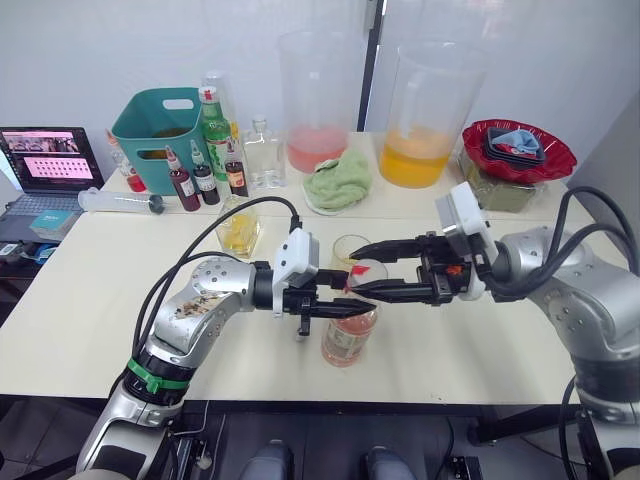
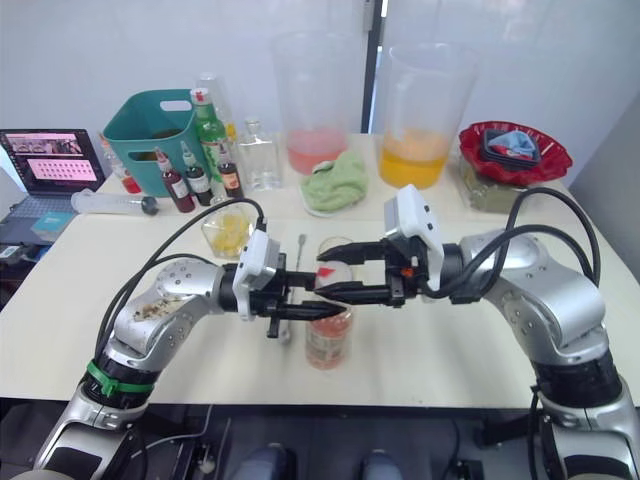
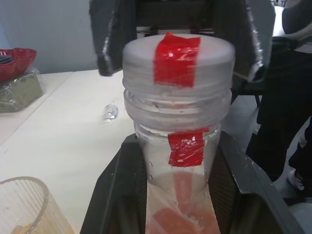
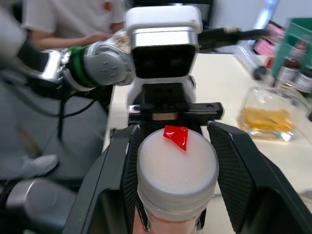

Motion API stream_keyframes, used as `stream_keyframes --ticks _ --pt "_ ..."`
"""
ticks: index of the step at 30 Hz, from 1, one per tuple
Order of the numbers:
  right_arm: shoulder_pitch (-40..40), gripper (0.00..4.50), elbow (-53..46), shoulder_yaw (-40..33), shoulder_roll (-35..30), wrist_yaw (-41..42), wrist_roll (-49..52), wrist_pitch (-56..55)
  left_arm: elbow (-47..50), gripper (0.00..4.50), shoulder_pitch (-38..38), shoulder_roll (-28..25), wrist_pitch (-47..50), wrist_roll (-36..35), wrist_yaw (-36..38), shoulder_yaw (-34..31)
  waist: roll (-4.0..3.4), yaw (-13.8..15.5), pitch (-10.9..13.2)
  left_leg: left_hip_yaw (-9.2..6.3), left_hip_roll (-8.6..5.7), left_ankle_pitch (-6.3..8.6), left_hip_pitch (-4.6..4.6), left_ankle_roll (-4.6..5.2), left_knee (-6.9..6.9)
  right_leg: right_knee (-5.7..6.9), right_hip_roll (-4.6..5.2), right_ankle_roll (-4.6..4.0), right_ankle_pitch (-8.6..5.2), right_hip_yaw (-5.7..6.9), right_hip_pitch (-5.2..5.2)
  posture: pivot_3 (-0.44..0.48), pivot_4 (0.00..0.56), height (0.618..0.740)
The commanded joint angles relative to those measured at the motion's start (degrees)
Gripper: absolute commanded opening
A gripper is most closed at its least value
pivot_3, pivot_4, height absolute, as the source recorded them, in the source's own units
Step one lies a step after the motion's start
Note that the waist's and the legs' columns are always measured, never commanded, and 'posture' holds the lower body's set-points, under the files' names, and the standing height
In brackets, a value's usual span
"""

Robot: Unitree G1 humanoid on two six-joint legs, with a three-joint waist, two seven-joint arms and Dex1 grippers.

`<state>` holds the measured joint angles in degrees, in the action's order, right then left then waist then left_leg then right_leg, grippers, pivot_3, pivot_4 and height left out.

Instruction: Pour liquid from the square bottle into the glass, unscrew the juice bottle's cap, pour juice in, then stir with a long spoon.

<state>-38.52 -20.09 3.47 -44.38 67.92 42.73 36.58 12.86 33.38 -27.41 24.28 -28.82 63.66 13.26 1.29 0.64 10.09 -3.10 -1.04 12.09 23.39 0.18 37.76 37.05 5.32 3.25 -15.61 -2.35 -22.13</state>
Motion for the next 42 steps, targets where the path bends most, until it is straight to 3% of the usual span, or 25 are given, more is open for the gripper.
stream_keyframes --ticks 1,8,16,31,42 --pt "-3.86 1.71 6.63 3.91 0.06 11.93 -2.49 -5.1 -1.4 1.26 -0.63 -0.79 1.22 2.07 -0.53 1.02 0.0 -0.04 0.0 0.0 0.0 0.0 -0.01 0.0 0.0 0.01 0.0 0.0 0.0 0.0 -0.01 0.0 0.15 0.74" --pt "-11.53 1.71 15.66 6.08 2.59 21.51 -5.1 -9.86 -0.79 1.26 -1.13 -1.2 1.25 2.15 -0.69 0.82 0.0 -0.01 0.0 -0.06 0.0 0.0 0.02 0.0 0.0 0.04 0.01 -0.01 0.0 0.02 -0.04 0.0 0.15 0.74" --pt "-14.51 1.71 16.87 5.08 4.17 22.93 -4.64 -8.72 -0.31 1.26 -1.46 -1.19 1.4 2.17 -1.02 0.78 0.0 -0.02 0.0 -0.11 0.0 0.0 0.06 0.0 -0.01 0.05 0.02 -0.01 0.01 0.02 -0.11 0.0 0.15 0.74" --pt "-13.69 1.71 12.32 -4.16 1.42 14.1 2.21 2.36 -0.48 1.26 -1.77 -0.57 1.29 2.32 -0.78 1.57 -0.01 -0.02 0.0 -0.17 0.0 0.0 0.06 0.0 -0.01 0.06 0.02 -0.01 0.01 0.01 -0.12 0.0 0.15 0.74" --pt "0.29 1.71 27.19 -19.0 -9.1 -0.37 -11.64 -9.71 0.14 1.26 -1.98 -0.29 1.98 0.9 -1.51 -0.23 0.0 0.12 0.0 0.04 -0.03 0.0 0.11 0.0 -0.01 0.03 0.06 0.0 0.01 -0.01 -0.12 0.0 0.15 0.74"
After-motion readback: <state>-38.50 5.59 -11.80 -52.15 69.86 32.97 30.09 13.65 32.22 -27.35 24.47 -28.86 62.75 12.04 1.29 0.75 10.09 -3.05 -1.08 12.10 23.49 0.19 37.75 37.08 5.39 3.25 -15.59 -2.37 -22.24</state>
